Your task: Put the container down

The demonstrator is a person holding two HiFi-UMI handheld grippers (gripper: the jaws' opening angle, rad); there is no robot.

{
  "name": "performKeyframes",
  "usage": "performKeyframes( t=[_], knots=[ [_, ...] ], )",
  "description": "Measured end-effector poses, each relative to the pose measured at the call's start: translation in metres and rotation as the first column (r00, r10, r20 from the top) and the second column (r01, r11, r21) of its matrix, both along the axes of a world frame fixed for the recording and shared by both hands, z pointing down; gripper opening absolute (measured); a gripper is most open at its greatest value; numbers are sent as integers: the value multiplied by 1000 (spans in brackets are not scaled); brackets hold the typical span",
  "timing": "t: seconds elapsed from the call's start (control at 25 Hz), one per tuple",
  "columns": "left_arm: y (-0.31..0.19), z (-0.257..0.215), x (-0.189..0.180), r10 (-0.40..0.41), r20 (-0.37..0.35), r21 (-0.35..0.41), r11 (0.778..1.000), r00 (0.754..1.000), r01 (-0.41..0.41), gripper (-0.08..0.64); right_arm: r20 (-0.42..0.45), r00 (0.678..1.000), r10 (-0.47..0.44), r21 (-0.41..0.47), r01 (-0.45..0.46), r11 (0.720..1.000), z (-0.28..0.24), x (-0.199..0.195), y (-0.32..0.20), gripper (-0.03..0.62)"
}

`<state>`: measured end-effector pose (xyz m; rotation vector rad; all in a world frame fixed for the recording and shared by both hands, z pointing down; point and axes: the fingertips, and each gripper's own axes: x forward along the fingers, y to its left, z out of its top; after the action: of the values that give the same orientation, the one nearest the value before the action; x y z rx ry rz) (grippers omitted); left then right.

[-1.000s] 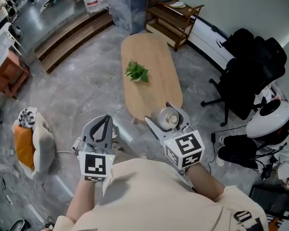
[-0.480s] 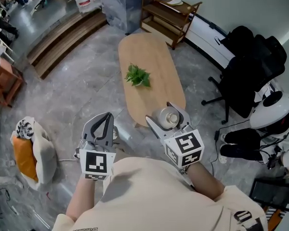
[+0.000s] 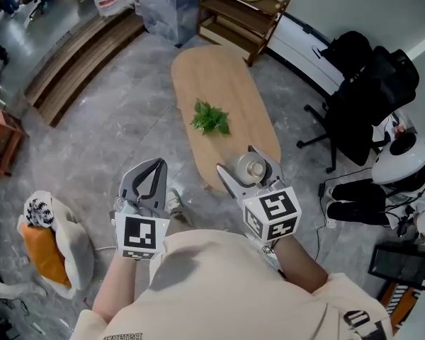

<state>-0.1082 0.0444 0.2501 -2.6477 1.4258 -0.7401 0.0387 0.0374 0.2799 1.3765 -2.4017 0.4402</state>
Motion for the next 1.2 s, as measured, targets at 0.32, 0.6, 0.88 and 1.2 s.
performKeyframes(
  t=[0.32, 0.6, 0.88, 1.2],
  knots=[
    [-70, 0, -54, 93, -23, -24, 995, 995, -94, 8, -23, 993, 114, 3, -114, 994, -9, -46, -60, 328],
    [-107, 3, -61, 185, -30, -34, 982, 982, -186, 8, -51, 980, 190, 4, -190, 982, -10, -56, -91, 328],
    [-122, 8, -53, 200, -44, -50, 978, 979, -202, 8, -62, 976, 209, 8, -209, 978, -8, -50, -107, 328],
    [-139, 19, -30, 166, -52, -95, 981, 985, -171, 8, -73, 977, 201, -16, -203, 979, 12, -23, -124, 328]
  ],
)
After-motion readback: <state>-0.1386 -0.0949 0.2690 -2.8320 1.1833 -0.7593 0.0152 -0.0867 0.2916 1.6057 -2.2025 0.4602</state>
